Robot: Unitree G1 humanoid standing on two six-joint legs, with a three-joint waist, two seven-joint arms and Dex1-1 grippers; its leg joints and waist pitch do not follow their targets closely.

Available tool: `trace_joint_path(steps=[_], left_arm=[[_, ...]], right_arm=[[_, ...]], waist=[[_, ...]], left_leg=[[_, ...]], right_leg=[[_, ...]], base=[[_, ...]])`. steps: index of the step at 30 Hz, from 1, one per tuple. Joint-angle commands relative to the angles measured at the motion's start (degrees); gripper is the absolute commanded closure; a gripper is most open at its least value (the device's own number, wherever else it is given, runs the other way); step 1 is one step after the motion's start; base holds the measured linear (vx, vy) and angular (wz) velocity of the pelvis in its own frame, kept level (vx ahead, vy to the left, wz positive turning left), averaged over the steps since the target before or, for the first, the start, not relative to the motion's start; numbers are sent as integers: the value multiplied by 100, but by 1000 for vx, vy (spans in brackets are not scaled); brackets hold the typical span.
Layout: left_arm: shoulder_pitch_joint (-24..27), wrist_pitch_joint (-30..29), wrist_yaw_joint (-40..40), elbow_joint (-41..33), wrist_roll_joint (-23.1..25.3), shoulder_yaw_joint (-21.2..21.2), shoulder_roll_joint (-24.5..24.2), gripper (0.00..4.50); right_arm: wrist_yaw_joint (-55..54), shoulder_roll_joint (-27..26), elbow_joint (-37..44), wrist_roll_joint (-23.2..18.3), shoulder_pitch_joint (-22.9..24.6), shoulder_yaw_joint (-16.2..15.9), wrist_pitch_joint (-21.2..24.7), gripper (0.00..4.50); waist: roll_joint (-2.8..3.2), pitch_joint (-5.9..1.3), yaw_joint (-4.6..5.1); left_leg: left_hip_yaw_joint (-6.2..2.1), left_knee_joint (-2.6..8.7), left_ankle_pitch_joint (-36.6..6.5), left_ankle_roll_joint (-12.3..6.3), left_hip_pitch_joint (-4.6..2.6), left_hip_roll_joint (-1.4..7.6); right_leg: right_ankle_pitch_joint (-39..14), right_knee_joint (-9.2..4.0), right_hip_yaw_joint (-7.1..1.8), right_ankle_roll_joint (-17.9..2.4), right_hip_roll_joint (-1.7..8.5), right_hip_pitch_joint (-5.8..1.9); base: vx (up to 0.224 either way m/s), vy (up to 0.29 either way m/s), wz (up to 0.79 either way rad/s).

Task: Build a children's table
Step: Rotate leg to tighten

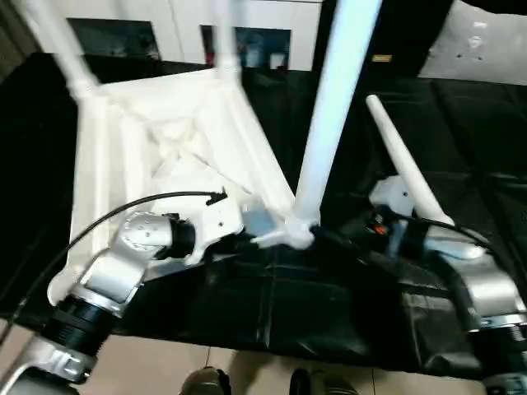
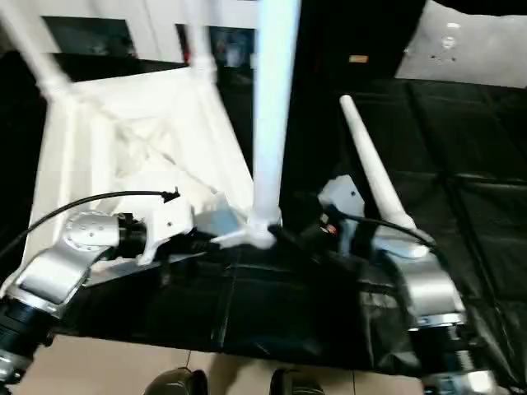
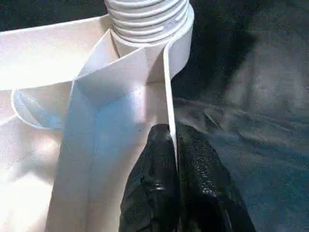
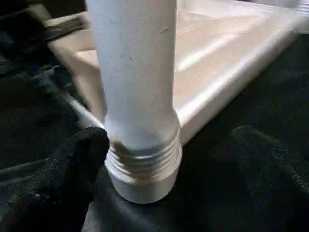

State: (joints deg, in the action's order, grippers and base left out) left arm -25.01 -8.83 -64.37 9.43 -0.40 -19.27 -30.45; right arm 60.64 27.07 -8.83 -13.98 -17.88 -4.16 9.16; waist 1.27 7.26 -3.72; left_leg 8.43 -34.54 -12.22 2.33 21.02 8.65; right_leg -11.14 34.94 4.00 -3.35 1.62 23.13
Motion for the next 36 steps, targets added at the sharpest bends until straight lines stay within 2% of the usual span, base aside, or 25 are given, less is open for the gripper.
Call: trace_joint_path(steps=[1,3,5,9,17,18,20,21,26,32,34,36], left_arm=[[-85,306,-617,-62,2,-395,-101,450],[-82,360,-761,-87,-13,-464,-132,450],[-95,447,-865,-83,-16,-525,-147,450],[-146,606,-1000,-16,-49,-569,-138,450],[-172,747,-1116,59,-51,-578,-146,450],[-172,748,-1117,58,-52,-579,-147,450],[-155,758,-1132,52,-57,-591,-179,450],[-121,770,-1147,38,-54,-599,-221,450],[-82,792,-1186,43,-48,-599,-259,450],[-101,777,-1181,58,-61,-591,-256,450],[-97,738,-1151,43,-92,-559,-246,450],[-68,548,-974,-30,-187,-448,-150,450]], right_arm=[[404,126,-15,38,-122,-210,-324,3],[520,151,-109,96,-209,-298,-389,3],[674,146,-207,104,-291,-361,-439,3],[985,152,-345,55,-408,-515,-470,20],[1303,162,-510,33,-478,-678,-498,104],[1309,163,-512,32,-478,-680,-498,104],[1401,199,-541,53,-469,-724,-507,135],[1483,254,-541,88,-436,-787,-476,142],[1501,258,-592,133,-422,-831,-487,177],[1459,197,-616,24,-425,-818,-303,185],[1457,178,-586,-1,-392,-825,-275,185],[1381,109,-496,-62,-303,-800,-197,185]], waist=[[47,-486,7],[21,-484,9],[24,-489,1],[24,-504,-49],[-14,-531,-109],[-10,-530,-110],[-5,-531,-113],[-29,-537,-113],[-10,-534,-122],[-1,-545,-122],[19,-547,-131],[17,-543,-129]], left_leg=[[-127,324,61,-1000,-23,473],[-124,331,-6,-952,-23,480],[-124,331,-9,-901,-23,480],[-118,319,60,-926,-28,487],[-115,307,166,-919,-10,481],[-115,305,157,-925,-9,477],[-115,304,172,-931,-11,480],[-114,300,215,-943,-6,478],[-113,297,197,-956,-5,480],[-116,293,208,-934,-7,483],[-120,289,217,-933,-5,480],[-116,291,181,-909,0,479]], right_leg=[[-170,-348,-388,-1384,708,-392],[-276,-357,-383,-1407,712,-394],[-349,-352,-383,-1422,717,-399],[-229,-333,-382,-1449,705,-392],[-193,-318,-378,-1385,715,-407],[-205,-316,-374,-1391,711,-406],[-231,-319,-371,-1381,707,-402],[-196,-304,-370,-1376,703,-407],[-270,-322,-366,-1341,703,-399],[-195,-306,-367,-1377,701,-403],[-178,-305,-364,-1385,705,-408],[-171,-309,-364,-1397,704,-409]], base=[[0,0,0],[0,0,0],[0,0,0],[0,0,0],[0,0,0],[0,0,0],[0,0,0],[0,0,0],[0,0,0],[0,0,0],[0,0,0],[0,0,0]])
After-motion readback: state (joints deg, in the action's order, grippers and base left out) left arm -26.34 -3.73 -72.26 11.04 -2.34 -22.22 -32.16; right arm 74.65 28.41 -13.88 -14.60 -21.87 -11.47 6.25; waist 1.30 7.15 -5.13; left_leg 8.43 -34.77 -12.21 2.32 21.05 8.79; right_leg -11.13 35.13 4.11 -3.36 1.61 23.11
